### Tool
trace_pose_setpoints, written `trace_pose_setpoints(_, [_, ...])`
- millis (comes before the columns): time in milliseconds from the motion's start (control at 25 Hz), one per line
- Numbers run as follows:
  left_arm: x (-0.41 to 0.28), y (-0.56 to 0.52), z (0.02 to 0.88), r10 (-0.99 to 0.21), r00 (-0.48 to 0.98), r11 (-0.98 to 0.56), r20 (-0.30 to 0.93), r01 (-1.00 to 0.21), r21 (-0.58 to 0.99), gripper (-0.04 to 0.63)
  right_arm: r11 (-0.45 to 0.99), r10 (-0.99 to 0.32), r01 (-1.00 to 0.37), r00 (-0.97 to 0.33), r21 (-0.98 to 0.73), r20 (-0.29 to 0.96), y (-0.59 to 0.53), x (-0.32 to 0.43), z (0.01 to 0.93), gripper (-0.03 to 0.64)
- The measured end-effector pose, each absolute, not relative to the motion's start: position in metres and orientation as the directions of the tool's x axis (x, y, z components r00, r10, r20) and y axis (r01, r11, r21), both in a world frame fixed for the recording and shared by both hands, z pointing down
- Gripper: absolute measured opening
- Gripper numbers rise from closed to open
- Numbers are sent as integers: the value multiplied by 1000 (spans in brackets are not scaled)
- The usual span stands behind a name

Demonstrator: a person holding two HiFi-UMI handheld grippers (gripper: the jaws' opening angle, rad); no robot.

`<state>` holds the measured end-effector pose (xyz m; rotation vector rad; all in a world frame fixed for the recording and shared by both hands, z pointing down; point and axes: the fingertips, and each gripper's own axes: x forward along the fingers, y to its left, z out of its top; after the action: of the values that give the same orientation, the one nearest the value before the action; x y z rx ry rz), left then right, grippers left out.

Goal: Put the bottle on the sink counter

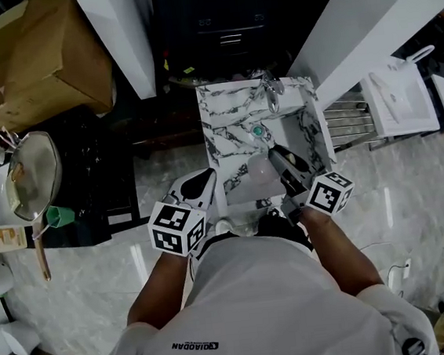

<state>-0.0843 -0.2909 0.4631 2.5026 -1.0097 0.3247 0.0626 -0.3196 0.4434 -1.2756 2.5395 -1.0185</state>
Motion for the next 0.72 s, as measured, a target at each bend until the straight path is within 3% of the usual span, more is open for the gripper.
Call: trace_pose_setpoints(720, [-124,-326,487,-715,567,-475,408,-823,312,14,544,-681,-767,-640,-340,356,-439,14,504,118])
